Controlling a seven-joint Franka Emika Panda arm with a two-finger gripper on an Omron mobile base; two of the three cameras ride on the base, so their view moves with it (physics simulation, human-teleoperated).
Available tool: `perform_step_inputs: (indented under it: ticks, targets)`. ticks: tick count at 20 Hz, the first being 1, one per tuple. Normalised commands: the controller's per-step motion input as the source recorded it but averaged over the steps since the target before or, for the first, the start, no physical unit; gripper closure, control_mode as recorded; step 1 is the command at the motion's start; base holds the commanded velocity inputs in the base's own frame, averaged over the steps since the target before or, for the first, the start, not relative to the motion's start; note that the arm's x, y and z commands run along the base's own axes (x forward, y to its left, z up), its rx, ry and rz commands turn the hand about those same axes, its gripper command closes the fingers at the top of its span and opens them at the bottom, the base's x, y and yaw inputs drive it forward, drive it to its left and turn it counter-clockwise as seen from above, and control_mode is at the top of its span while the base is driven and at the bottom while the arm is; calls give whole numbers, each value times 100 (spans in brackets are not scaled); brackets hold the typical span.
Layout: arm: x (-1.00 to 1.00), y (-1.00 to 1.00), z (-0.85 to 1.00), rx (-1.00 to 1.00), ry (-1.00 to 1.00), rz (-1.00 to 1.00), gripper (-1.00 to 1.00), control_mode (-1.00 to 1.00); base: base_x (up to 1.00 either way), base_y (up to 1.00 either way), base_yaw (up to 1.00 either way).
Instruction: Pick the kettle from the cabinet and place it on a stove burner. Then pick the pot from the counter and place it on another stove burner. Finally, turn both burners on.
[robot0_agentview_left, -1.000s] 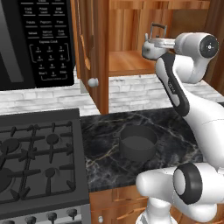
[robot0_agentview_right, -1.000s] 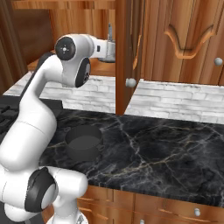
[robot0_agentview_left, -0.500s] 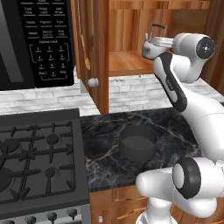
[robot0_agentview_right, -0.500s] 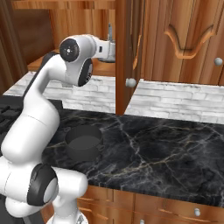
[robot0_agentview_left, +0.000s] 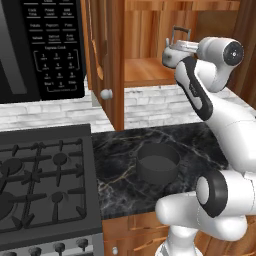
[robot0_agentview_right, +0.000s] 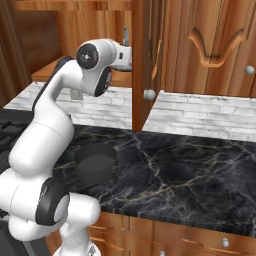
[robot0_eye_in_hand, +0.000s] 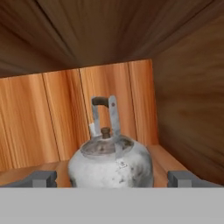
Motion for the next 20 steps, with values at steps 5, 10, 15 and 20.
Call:
perform_step_inputs:
  ticks: [5, 10, 15, 20]
  targets:
    - [24, -3, 0, 1, 0, 0, -100, -100, 0, 0, 0]
    - [22, 0, 0, 0, 0, 0, -100, -100, 0, 0, 0]
    - [17, -2, 0, 0, 0, 0, -100, -100, 0, 0, 0]
    - [19, -5, 0, 0, 0, 0, -100, -100, 0, 0, 0]
